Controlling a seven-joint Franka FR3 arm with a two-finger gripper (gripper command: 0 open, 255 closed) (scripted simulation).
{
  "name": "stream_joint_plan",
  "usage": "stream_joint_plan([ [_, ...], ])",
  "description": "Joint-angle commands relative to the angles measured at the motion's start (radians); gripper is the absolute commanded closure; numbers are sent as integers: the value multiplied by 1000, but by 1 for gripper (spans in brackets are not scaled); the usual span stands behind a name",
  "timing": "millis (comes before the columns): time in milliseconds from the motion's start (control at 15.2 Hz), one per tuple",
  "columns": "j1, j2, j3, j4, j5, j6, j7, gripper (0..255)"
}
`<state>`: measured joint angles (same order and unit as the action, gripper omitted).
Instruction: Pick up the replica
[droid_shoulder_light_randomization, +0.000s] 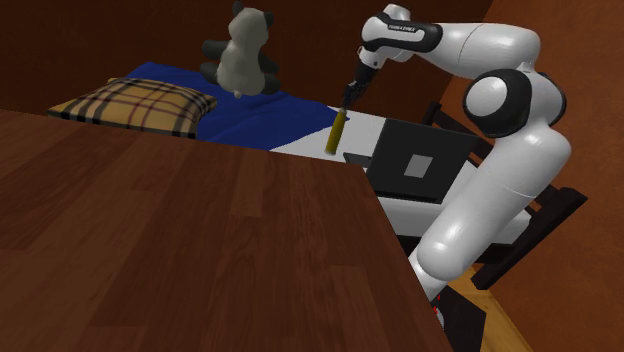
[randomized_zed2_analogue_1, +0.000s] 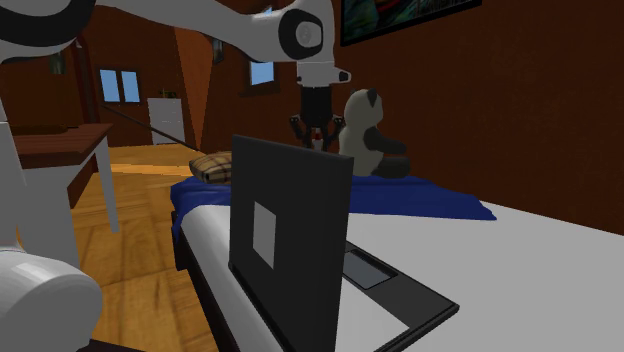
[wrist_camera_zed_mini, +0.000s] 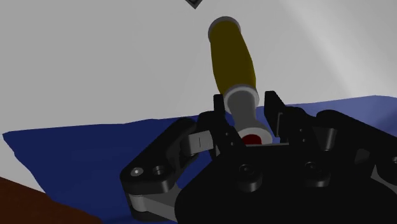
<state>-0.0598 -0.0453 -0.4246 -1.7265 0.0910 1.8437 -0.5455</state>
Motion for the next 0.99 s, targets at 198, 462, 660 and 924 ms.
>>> stream_joint_plan([
  [198,-1,12,-2,77,4,-66,2,255],
  [462,-3,27,-5,148,10,-124,3,255],
  [660,-6,41,-7,205,16,-168,3,255],
  [924,-8,53,-10,249,22,-201,2,255],
])
